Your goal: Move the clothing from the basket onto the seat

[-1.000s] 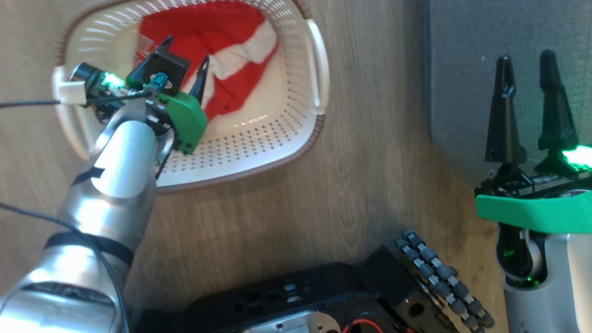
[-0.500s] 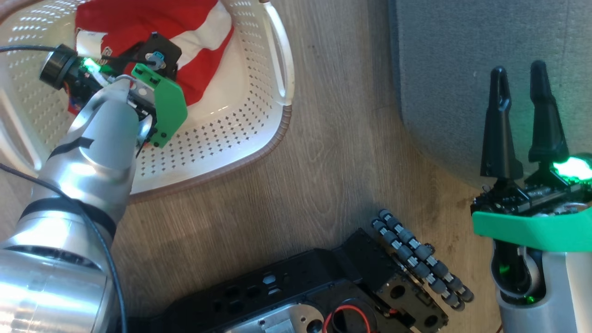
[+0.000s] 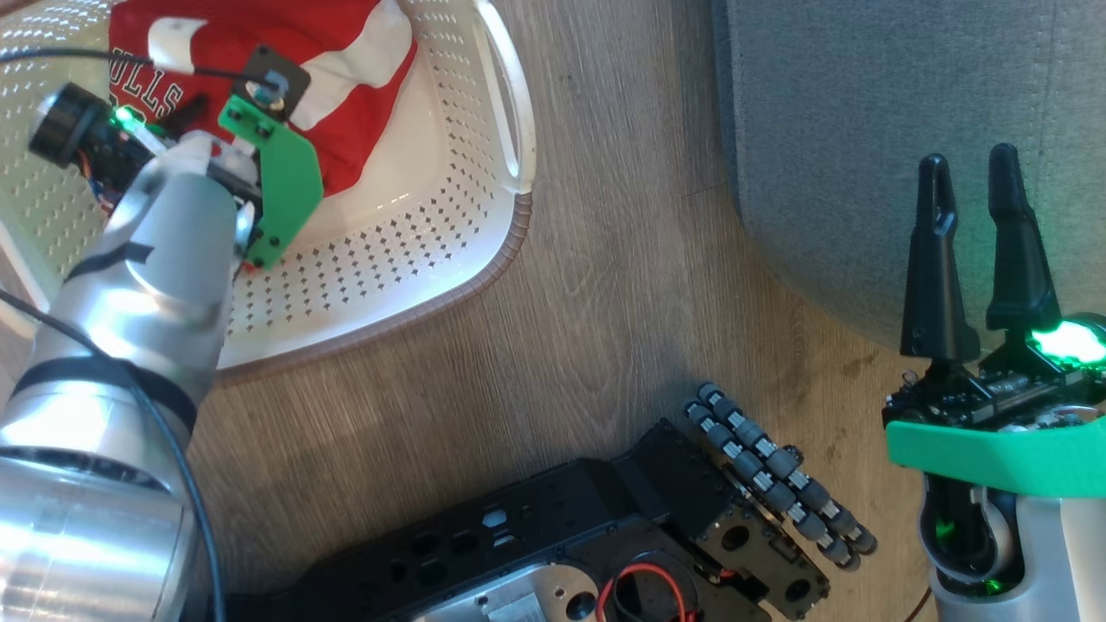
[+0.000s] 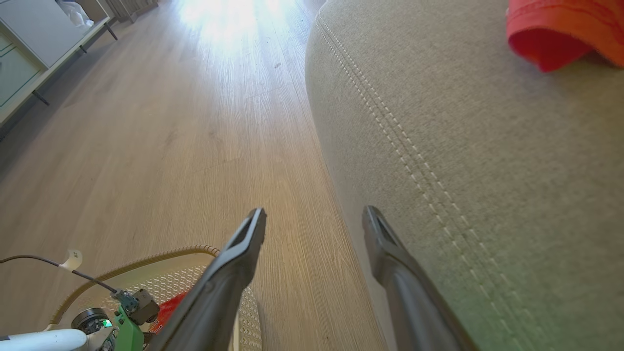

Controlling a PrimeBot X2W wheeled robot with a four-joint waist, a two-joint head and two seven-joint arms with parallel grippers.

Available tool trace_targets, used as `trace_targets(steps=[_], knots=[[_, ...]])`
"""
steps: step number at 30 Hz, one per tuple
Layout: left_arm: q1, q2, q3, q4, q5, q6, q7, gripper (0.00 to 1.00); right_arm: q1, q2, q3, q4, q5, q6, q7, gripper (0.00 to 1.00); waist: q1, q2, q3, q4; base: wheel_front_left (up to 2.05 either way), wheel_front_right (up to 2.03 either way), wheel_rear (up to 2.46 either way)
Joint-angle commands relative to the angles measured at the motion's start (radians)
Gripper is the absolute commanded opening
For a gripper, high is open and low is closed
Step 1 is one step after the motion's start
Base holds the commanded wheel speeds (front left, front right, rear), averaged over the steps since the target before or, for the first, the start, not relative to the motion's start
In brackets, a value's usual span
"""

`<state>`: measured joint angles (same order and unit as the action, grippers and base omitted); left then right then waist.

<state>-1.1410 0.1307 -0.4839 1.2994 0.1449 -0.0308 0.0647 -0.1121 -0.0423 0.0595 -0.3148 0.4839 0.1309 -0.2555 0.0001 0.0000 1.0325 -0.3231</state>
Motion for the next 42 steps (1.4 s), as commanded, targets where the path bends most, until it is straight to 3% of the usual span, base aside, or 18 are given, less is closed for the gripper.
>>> trace_targets(steps=[1,21,31,32,34,42], knots=[[0.0,0.025,0.01,-0.009,0.0,0.013,0.016,1.0,0.049,-0.008,0.013,-0.034,0.01,0.0,-0.006,1.0,-0.0001,0.0,0.002,0.001,0.0,0.0,0.0],[-0.013,0.021,-0.023,-0.009,-0.031,-0.006,0.187,1.0,0.081,-0.008,-0.026,-0.089,0.011,0.0,-0.006,1.0,-0.0001,0.0,0.013,-0.007,0.0,0.0,0.0],[-0.034,0.027,-0.034,-0.009,-0.048,-0.005,0.201,1.0,0.107,-0.008,-0.014,-0.13,-0.025,0.0,-0.006,1.0,-0.0001,0.0,0.029,0.007,0.0,0.0,0.0],[-0.035,0.029,-0.035,-0.009,-0.05,-0.006,0.2,0.9,0.108,-0.008,-0.014,-0.131,-0.026,0.0,-0.006,1.0,-0.0001,0.0,0.03,0.008,0.0,0.0,0.0],[-0.037,0.032,-0.041,-0.009,-0.05,-0.009,0.189,0.0,0.107,-0.008,-0.015,-0.131,-0.026,0.0,-0.006,1.0,-0.0001,0.0,0.032,0.008,0.0,0.0,0.0],[-0.042,0.047,-0.044,-0.009,-0.065,-0.003,0.175,0.0,0.084,-0.008,-0.014,-0.124,-0.021,0.0,-0.006,1.0,-0.0001,0.0,0.031,0.006,0.0,0.0,0.0]])
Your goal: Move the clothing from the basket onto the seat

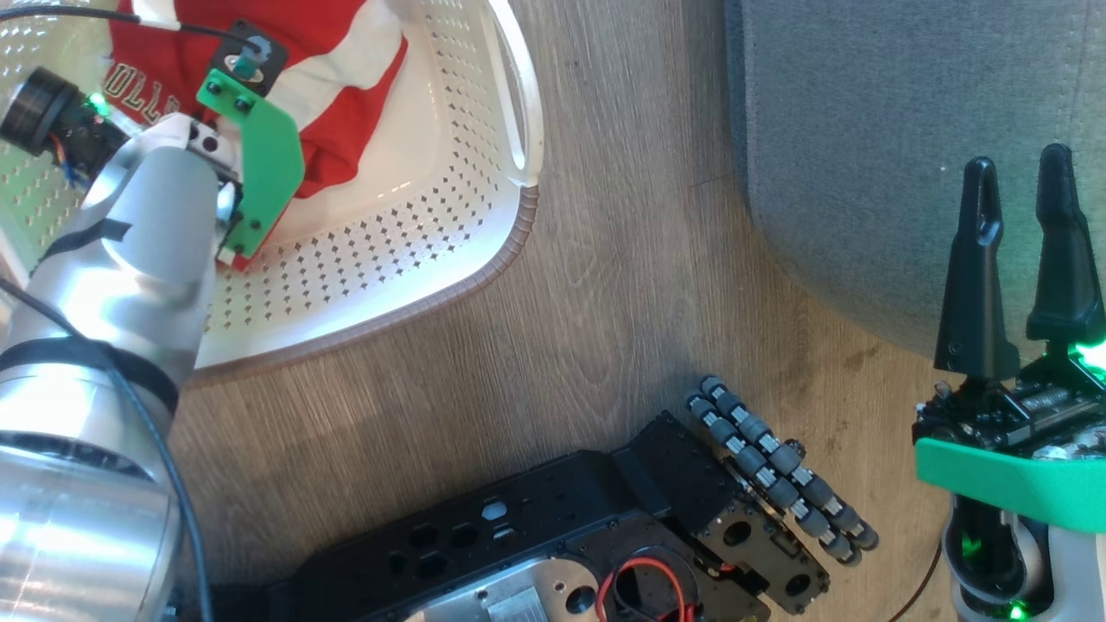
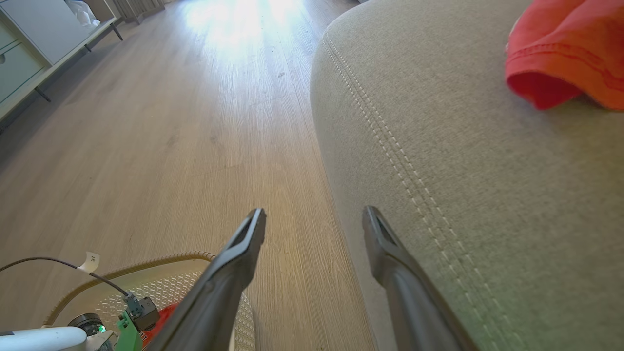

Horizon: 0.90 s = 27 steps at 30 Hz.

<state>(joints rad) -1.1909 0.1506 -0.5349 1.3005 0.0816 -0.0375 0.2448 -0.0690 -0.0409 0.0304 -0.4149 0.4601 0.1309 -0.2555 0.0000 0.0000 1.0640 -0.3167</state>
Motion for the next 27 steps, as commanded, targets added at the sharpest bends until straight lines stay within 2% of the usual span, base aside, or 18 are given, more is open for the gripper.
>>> trace_targets(steps=[1,11,14,17,20,27], knots=[[0.006,0.03,0.006,-0.01,-0.003,0.006,-0.007,0.0,0.036,-0.009,0.015,-0.021,0.004,0.0,-0.006,1.0,0.0,0.0,-0.001,-0.001,0.0,0.0,0.0],[0.011,0.046,0.007,-0.01,-0.03,0.02,-0.053,0.0,-0.057,-0.009,0.021,0.02,0.022,0.0,-0.006,1.0,0.0,0.0,-0.054,-0.026,0.0,0.0,0.0],[0.03,0.047,0.021,-0.01,-0.049,0.059,-0.117,0.0,-0.105,-0.009,0.019,0.025,0.0,0.0,-0.006,1.0,0.0,0.0,-0.082,-0.036,0.0,0.0,0.0],[0.058,0.051,0.03,-0.01,-0.065,0.078,-0.165,0.0,-0.148,-0.009,0.011,0.046,0.012,0.0,-0.006,1.0,0.0,0.0,-0.118,-0.044,0.0,0.0,0.0],[0.087,0.026,0.036,-0.01,-0.083,0.091,-0.233,0.0,-0.168,-0.009,-0.014,0.082,-0.004,0.0,-0.006,1.0,0.0,0.0,-0.182,-0.017,0.0,0.0,0.0],[0.171,-0.038,0.073,-0.01,-0.156,0.071,-0.363,0.0,-0.172,-0.009,-0.029,0.158,-0.053,0.0,-0.006,1.0,0.0,0.0,-0.368,0.066,0.0,0.0,0.0]])
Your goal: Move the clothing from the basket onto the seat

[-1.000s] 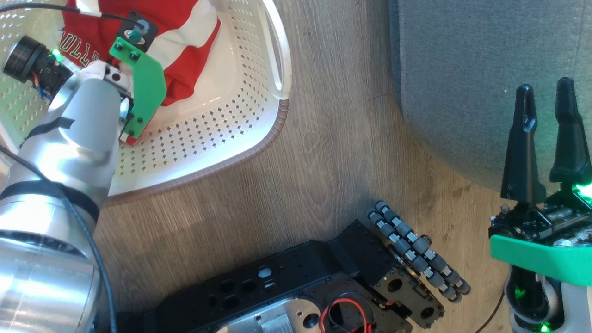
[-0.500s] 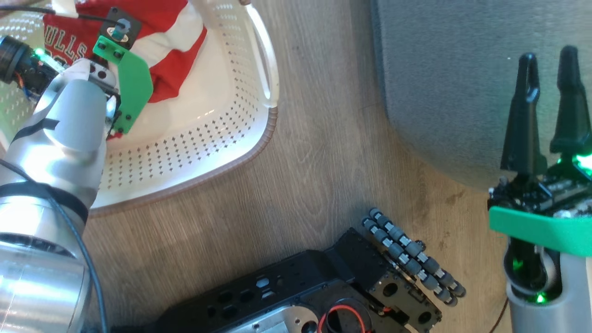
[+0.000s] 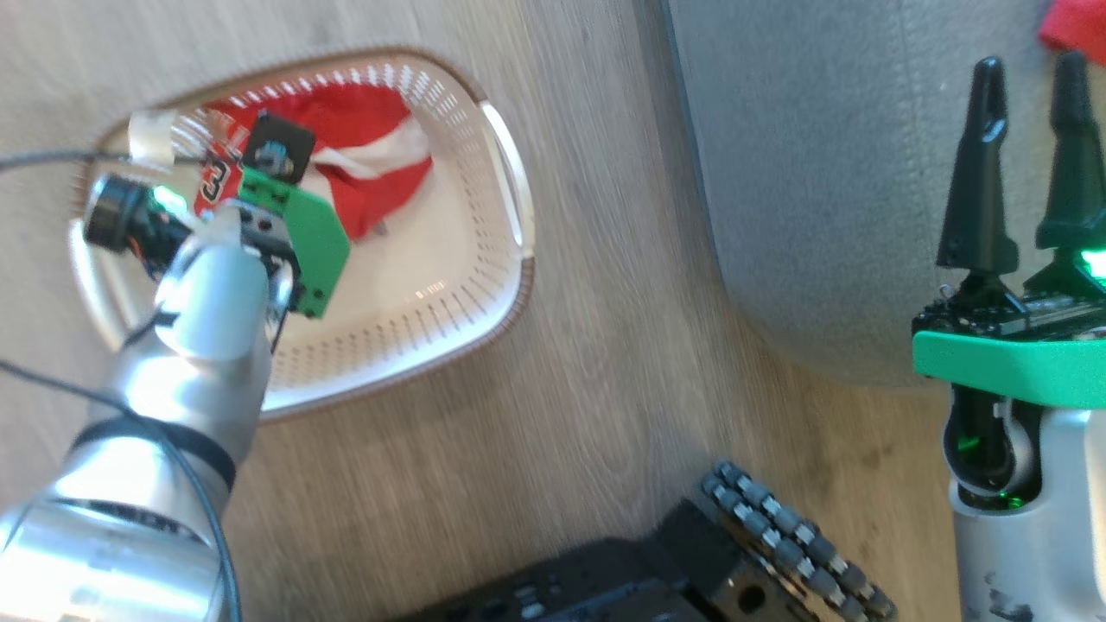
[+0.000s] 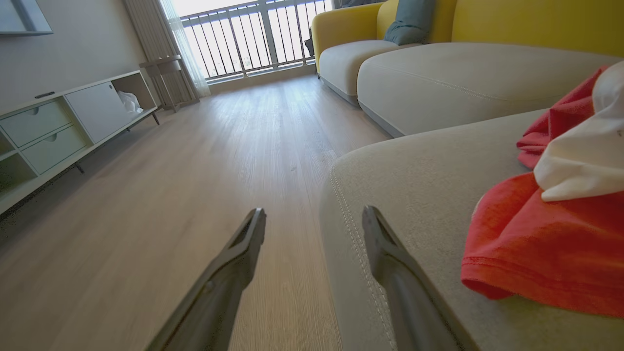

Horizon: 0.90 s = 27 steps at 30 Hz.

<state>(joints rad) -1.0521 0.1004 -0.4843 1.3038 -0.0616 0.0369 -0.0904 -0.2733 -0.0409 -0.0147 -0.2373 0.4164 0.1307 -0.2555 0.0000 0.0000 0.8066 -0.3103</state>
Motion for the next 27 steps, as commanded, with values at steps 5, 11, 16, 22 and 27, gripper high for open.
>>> trace_targets(steps=[5,11,16,22,27], knots=[[0.104,-0.022,0.064,-0.035,-0.082,-0.035,-0.148,0.0,0.061,-0.009,0.005,0.048,-0.013,0.0,-0.006,1.0,0.0,0.0,-0.266,0.11,0.0,0.0,0.0],[0.215,-0.04,0.07,-0.223,-0.111,-0.063,-0.171,0.0,0.106,-0.009,0.035,0.121,-0.063,0.0,-0.006,1.0,0.0,0.0,-0.435,0.171,0.0,0.0,0.0],[0.319,-0.044,0.099,-0.399,-0.13,-0.059,-0.171,0.0,0.131,-0.009,0.044,0.15,-0.086,0.0,-0.006,1.0,0.0,0.0,-0.534,0.206,0.0,0.0,0.0],[0.449,-0.048,0.164,-0.649,-0.15,-0.042,-0.171,0.0,0.186,-0.009,0.049,0.191,-0.086,0.0,-0.006,1.0,0.0,0.0,-0.675,0.244,0.0,0.0,0.0],[0.534,-0.049,0.228,-0.875,-0.14,-0.065,-0.171,0.0,0.23,-0.009,0.046,0.205,-0.069,0.0,-0.006,1.0,0.0,0.0,-0.751,0.267,0.0,0.0,0.0]])
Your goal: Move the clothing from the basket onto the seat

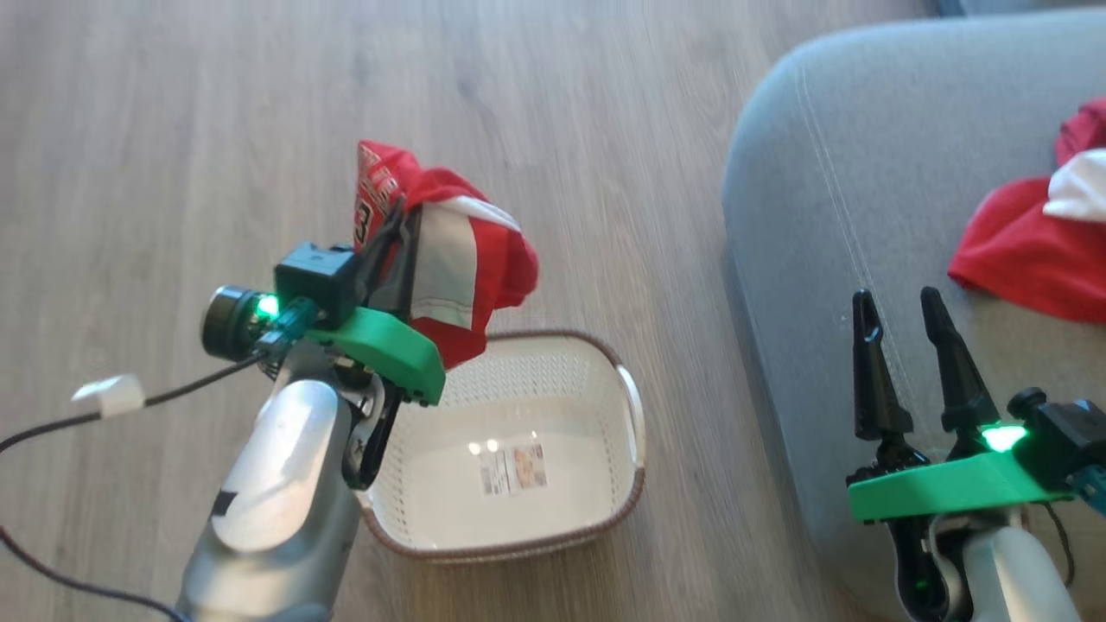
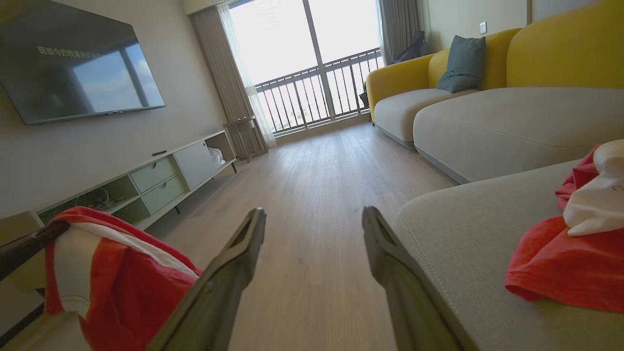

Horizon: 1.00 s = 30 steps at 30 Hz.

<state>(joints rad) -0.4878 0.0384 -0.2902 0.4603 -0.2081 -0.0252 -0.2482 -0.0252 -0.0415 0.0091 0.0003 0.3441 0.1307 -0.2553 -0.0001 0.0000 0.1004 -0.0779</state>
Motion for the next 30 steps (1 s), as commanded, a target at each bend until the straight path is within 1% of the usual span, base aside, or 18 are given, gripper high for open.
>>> trace_targets(steps=[1,7,10,13,18,30], knots=[[-0.02,0.013,0.043,-0.065,0.011,-0.007,-0.013,0.0,-0.012,-0.009,0.019,-0.031,0.006,0.0,-0.006,1.0,0.0001,0.0,-0.054,0.04,0.0,0.0,0.0],[0.044,0.012,0.089,-0.25,0.002,-0.022,-0.013,0.0,0.01,-0.009,0.006,-0.027,0.026,0.0,-0.006,1.0,0.0001,0.0,-0.101,0.066,0.0,0.0,0.0],[0.071,0.012,0.105,-0.35,-0.033,-0.008,-0.013,0.0,0.014,-0.009,0.005,-0.029,0.026,0.0,-0.006,1.0,0.0001,0.0,-0.117,0.077,0.0,0.0,0.0],[0.097,0.012,0.106,-0.41,-0.041,0.005,-0.013,0.0,0.022,-0.009,0.011,-0.032,0.019,0.0,-0.006,1.0,0.0001,0.0,-0.129,0.085,0.0,0.0,0.0],[0.123,0.012,0.088,-0.458,-0.044,0.016,-0.013,0.0,0.03,-0.009,0.009,-0.035,0.017,0.0,-0.006,1.0,0.0001,0.0,-0.141,0.095,0.0,0.0,0.0],[0.141,0.012,0.077,-0.51,-0.048,0.015,-0.014,0.0,0.041,-0.009,0.02,-0.035,0.029,0.0,-0.006,1.0,0.0001,0.0,-0.146,0.102,0.0,0.0,0.0]])
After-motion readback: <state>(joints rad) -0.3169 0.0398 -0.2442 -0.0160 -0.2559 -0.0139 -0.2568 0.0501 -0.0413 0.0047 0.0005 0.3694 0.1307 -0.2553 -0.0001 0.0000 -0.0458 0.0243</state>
